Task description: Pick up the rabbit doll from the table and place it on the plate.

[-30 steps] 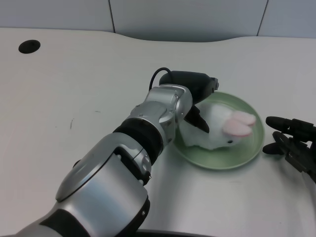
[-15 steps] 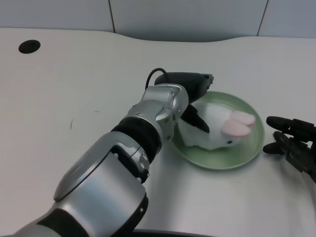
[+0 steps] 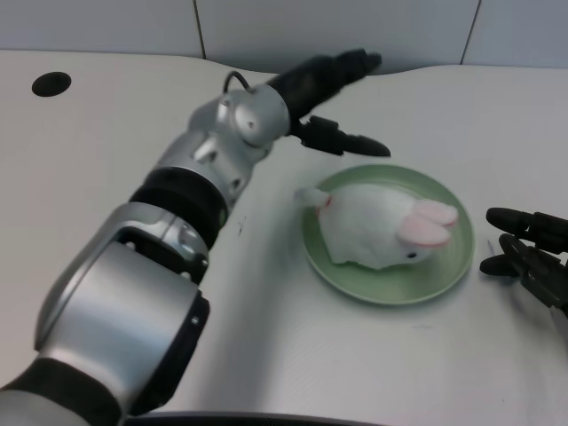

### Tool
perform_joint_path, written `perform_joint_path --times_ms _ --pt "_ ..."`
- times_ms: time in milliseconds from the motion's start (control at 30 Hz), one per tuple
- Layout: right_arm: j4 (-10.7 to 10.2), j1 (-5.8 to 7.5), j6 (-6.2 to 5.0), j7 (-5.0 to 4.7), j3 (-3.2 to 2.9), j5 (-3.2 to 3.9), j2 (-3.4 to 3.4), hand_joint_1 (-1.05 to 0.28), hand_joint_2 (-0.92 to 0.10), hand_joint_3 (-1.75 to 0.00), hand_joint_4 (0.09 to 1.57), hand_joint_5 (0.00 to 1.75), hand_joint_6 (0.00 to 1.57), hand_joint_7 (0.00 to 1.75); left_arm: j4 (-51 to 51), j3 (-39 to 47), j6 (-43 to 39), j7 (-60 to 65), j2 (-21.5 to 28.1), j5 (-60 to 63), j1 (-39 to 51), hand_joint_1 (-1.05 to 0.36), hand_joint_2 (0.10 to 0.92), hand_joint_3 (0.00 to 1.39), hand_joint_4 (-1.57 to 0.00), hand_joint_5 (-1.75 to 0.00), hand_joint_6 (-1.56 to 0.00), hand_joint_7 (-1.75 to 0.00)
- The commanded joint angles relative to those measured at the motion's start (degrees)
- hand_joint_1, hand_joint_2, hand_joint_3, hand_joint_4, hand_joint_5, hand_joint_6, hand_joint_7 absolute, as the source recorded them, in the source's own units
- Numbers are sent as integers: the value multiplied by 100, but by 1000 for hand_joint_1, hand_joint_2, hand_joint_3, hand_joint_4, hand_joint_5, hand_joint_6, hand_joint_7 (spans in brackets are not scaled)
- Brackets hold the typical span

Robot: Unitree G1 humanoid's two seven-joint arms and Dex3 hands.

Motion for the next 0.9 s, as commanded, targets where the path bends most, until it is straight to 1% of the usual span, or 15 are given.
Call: perform_joint_path --times_ms 33,133,233,267,367,500,533,567,600,633,667,700,733,867,900 --pt "67 -65 -16 22 -49 37 -140 -406 -921 -268 728 879 968 5 -127 300 -207 -379 249 -364 245 -847 921 214 -57 -36 -61 -27" --pt "95 -94 6 52 -65 60 -153 -405 -921 -270 727 878 968 4 -264 501 -334 -613 455 -618 496 -806 921 285 -85 -55 -98 -39" --pt "108 -102 4 58 -67 64 -156 -406 -921 -269 726 878 969 5 -319 513 -338 -664 484 -665 542 -798 921 305 -91 -60 -106 -40" --pt "130 -123 34 97 -85 93 -165 -407 -921 -268 725 879 971 6 -524 739 -570 -819 651 -945 942 -780 921 317 -116 -75 -120 -44" --pt "176 -172 111 133 -119 129 -180 -413 -921 -257 718 887 982 11 -1002 1153 -884 -1085 919 -1472 1700 -708 921 352 -223 -140 -188 -63" --pt "252 -200 43 213 -152 129 -203 -407 -921 -256 713 901 982 11 -1562 1311 -851 -1194 1004 -1748 2219 -674 921 355 -285 -180 -239 -75" --pt "259 -203 40 218 -159 125 -203 -407 -921 -256 711 904 982 11 -1627 1305 -817 -1200 1007 -1758 2249 -672 921 356 -288 -183 -244 -74" --pt "264 -204 27 196 -154 101 -212 -407 -921 -256 711 905 982 11 -1968 1528 -683 -1121 988 -2031 2686 -671 921 356 -289 -184 -245 -74" --pt "264 -208 30 179 -152 85 -220 -407 -921 -259 708 906 975 7 -2332 1747 -413 -1027 959 -2300 3087 -568 921 270 -300 -829 -361 -479" --pt "264 -212 33 168 -151 74 -225 -406 -921 -261 706 907 971 5 -2646 1891 -176 -956 938 -2494 3386 -505 921 196 -246 -1301 -309 -921" --pt "264 -214 35 161 -152 68 -228 -406 -921 -262 706 907 969 4 -2903 1963 26 -908 926 -2609 3579 -484 921 171 -225 -1465 -282 -1088" --pt "281 -228 46 169 -157 68 -242 -405 -921 -263 705 907 968 3 -3192 2019 301 -879 937 -2709 3783 -473 921 158 -214 -1549 -267 -1175" --pt "294 -238 51 174 -161 67 -252 -411 -921 -260 705 908 975 7 -3430 2047 512 -855 948 -2776 3938 -451 921 173 -173 -1666 -205 -1343" --pt "341 -277 74 174 -175 62 -285 -409 -921 -256 700 907 981 10 -4107 2088 1042 -851 1056 -2888 4465 -455 921 230 -180 -1742 -120 -1532" --pt "351 -293 101 183 -191 79 -289 -407 -921 -258 699 907 981 10 -4187 2118 1130 -881 1096 -2924 4613 -457 921 238 -183 -1744 -112 -1550"
